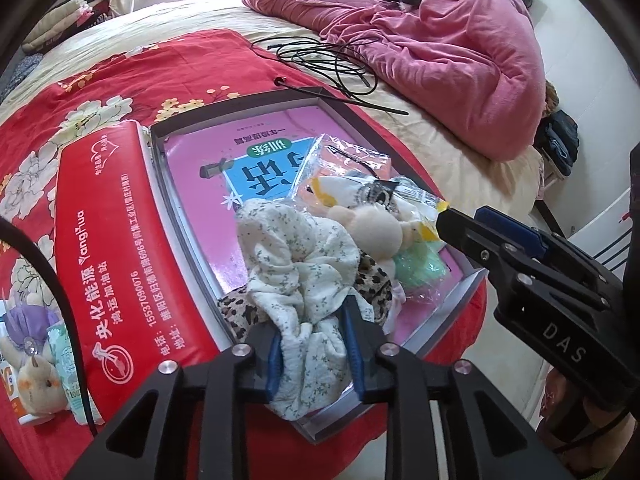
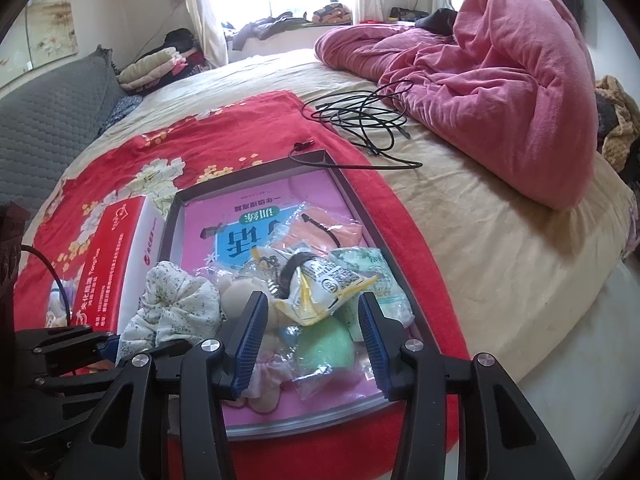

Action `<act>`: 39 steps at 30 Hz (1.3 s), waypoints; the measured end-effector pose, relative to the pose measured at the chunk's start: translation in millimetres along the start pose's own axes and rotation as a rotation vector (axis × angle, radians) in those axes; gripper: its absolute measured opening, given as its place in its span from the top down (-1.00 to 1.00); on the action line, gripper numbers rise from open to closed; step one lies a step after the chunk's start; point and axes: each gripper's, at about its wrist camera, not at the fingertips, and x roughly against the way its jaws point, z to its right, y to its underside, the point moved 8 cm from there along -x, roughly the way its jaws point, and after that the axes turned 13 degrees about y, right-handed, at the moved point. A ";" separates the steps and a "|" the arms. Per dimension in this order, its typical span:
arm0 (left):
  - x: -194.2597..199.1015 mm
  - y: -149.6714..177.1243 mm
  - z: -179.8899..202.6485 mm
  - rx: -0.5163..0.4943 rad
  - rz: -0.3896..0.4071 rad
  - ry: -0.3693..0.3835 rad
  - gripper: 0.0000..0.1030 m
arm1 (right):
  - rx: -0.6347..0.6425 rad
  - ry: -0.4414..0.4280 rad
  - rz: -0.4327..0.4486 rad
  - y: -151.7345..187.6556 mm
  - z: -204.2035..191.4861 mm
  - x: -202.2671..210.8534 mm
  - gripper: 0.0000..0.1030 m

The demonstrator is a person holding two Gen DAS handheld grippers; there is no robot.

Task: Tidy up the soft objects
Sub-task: 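Open left tool releasing scrunchie while right tool releases duck packet on tray, then move both open tools back toward the bunny and green tissue packet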

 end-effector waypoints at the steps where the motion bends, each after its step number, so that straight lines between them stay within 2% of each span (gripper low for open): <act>1: 0.0 0.3 2.2 -0.007 0.000 0.006 0.32 | -0.002 0.000 0.001 0.1 1.1 0.5 0.06; 5: 1.5 -0.1 9.1 -0.043 0.004 -0.004 0.07 | -0.009 -0.006 -0.003 1.6 4.6 3.1 0.01; 6: 2.1 -0.7 9.1 -0.045 0.007 -0.009 -0.07 | -0.015 -0.009 -0.003 1.7 5.7 4.2 -0.02; 7: 3.7 -1.5 8.8 -0.040 0.011 -0.001 -0.12 | -0.026 -0.015 -0.005 1.8 7.3 5.4 -0.04; 9: 7.4 -3.7 7.3 -0.022 0.024 0.018 -0.12 | -0.058 -0.028 -0.004 1.4 11.2 8.1 -0.08; 15: 21.5 -10.7 1.8 -0.012 0.056 0.010 -0.16 | -0.092 -0.022 0.007 -3.8 21.7 14.5 -0.08; 20: 35.5 -13.6 2.8 -0.006 0.085 0.009 -0.31 | -0.103 -0.007 0.025 -8.7 26.3 20.1 -0.10; 24: 46.6 -14.3 7.1 -0.012 0.101 0.007 -0.33 | -0.109 0.007 0.036 -10.3 28.4 24.4 -0.27; 31: 65.4 -13.1 14.3 -0.029 0.131 -0.002 -0.46 | -0.108 0.032 0.059 -13.9 31.8 34.8 -0.36; 39: 85.0 -9.5 14.3 -0.035 0.155 -0.019 -0.48 | -0.089 0.035 0.077 -16.3 23.4 47.9 -0.40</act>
